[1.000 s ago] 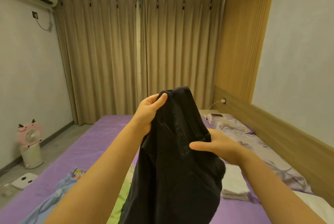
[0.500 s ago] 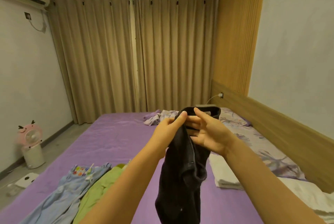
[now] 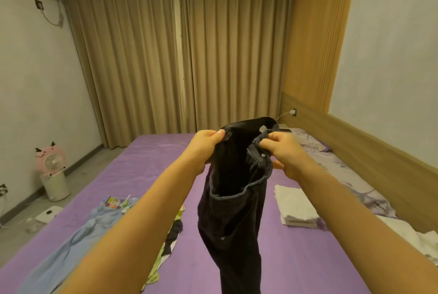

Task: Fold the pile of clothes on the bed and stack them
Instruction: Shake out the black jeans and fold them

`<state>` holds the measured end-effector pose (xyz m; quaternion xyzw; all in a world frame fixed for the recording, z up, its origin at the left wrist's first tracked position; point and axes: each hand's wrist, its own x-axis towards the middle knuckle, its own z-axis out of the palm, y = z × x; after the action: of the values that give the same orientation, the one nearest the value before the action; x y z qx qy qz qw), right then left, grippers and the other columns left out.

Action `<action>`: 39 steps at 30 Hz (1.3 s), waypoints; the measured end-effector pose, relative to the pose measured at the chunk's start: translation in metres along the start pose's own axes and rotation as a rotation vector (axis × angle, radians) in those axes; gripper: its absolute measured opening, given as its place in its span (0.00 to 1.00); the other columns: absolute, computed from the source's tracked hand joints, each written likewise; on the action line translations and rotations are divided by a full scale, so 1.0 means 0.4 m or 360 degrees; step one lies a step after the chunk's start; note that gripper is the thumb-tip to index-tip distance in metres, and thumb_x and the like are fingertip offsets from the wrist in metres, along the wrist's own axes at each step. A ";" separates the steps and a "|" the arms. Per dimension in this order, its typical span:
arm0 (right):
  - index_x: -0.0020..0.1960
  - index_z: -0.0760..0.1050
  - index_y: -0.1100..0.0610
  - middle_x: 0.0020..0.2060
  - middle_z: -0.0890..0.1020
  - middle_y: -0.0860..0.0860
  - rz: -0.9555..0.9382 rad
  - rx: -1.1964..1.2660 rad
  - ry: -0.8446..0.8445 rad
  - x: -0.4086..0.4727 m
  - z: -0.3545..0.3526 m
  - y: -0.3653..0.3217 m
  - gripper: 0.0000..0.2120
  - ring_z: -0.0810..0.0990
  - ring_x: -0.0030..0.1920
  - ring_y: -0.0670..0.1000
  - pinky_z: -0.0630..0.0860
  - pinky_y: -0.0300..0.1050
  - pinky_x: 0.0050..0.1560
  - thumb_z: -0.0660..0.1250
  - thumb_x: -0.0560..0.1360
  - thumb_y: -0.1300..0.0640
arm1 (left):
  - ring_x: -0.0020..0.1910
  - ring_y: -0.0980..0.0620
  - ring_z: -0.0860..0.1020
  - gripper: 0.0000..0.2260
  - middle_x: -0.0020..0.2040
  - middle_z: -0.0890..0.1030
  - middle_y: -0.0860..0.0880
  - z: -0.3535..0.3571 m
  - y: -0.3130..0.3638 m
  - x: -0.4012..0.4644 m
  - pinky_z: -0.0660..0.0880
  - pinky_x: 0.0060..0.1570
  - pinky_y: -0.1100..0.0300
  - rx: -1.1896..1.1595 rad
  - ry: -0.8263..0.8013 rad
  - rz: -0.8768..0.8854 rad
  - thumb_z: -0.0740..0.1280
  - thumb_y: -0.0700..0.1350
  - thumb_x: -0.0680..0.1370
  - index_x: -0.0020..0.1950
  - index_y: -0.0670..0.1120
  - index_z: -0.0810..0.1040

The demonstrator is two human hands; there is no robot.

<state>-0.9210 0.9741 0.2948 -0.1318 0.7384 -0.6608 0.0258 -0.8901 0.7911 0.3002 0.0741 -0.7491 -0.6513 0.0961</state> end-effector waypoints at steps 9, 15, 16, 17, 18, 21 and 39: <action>0.43 0.78 0.60 0.37 0.80 0.55 0.0035 -0.0155 0.0291 0.008 -0.176 -0.019 0.04 0.79 0.36 0.49 0.76 0.40 0.31 0.67 0.75 0.61 | 0.49 0.43 0.78 0.12 0.47 0.80 0.41 -0.133 0.046 0.042 0.77 0.58 0.44 0.0096 0.0306 0.0168 0.68 0.53 0.77 0.49 0.44 0.80; 0.44 0.77 0.59 0.39 0.79 0.55 0.0028 -0.0150 0.0303 0.013 -0.186 0.006 0.02 0.77 0.42 0.52 0.76 0.41 0.36 0.68 0.74 0.60 | 0.51 0.44 0.81 0.11 0.48 0.82 0.45 -0.153 0.036 0.049 0.79 0.53 0.49 -0.0168 0.0260 0.0195 0.68 0.49 0.77 0.54 0.44 0.79; 0.45 0.76 0.59 0.40 0.79 0.55 -0.0031 -0.0193 0.0268 0.014 -0.183 0.010 0.02 0.77 0.43 0.53 0.76 0.42 0.39 0.68 0.74 0.61 | 0.51 0.45 0.81 0.10 0.47 0.82 0.46 -0.149 0.037 0.047 0.79 0.51 0.50 -0.0190 0.0199 0.0217 0.67 0.49 0.77 0.54 0.44 0.79; 0.46 0.75 0.59 0.42 0.78 0.56 -0.0106 -0.0245 0.0229 0.016 -0.179 0.012 0.04 0.76 0.46 0.54 0.75 0.44 0.43 0.69 0.73 0.61 | 0.50 0.46 0.81 0.10 0.46 0.83 0.47 -0.141 0.040 0.045 0.79 0.50 0.52 -0.0201 0.0120 0.0256 0.67 0.49 0.78 0.53 0.45 0.79; 0.48 0.74 0.57 0.45 0.78 0.55 -0.0178 -0.0291 0.0175 0.020 -0.173 0.012 0.07 0.76 0.49 0.53 0.74 0.45 0.46 0.70 0.72 0.61 | 0.50 0.47 0.81 0.09 0.45 0.83 0.47 -0.131 0.045 0.043 0.79 0.49 0.54 -0.0196 0.0031 0.0304 0.67 0.49 0.78 0.53 0.45 0.80; 0.65 0.66 0.47 0.64 0.70 0.48 -0.0288 -0.0499 -0.0128 0.022 -0.140 0.000 0.25 0.67 0.65 0.48 0.69 0.44 0.59 0.73 0.71 0.51 | 0.48 0.50 0.81 0.09 0.45 0.83 0.49 -0.100 0.072 0.035 0.78 0.49 0.56 -0.0154 -0.0209 0.0432 0.66 0.49 0.78 0.52 0.46 0.80; 0.52 0.82 0.54 0.47 0.85 0.53 -0.0062 -0.0279 -0.0709 0.053 -0.097 -0.080 0.10 0.85 0.44 0.48 0.78 0.36 0.37 0.68 0.75 0.64 | 0.51 0.49 0.82 0.08 0.48 0.85 0.47 -0.258 -0.009 -0.002 0.77 0.54 0.57 0.0663 -0.0470 0.0240 0.70 0.40 0.75 0.54 0.44 0.81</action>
<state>-0.9443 1.0038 0.3340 -0.2902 0.7663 -0.5493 0.1638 -0.8644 0.6914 0.3104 -0.0596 -0.8763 -0.4777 0.0165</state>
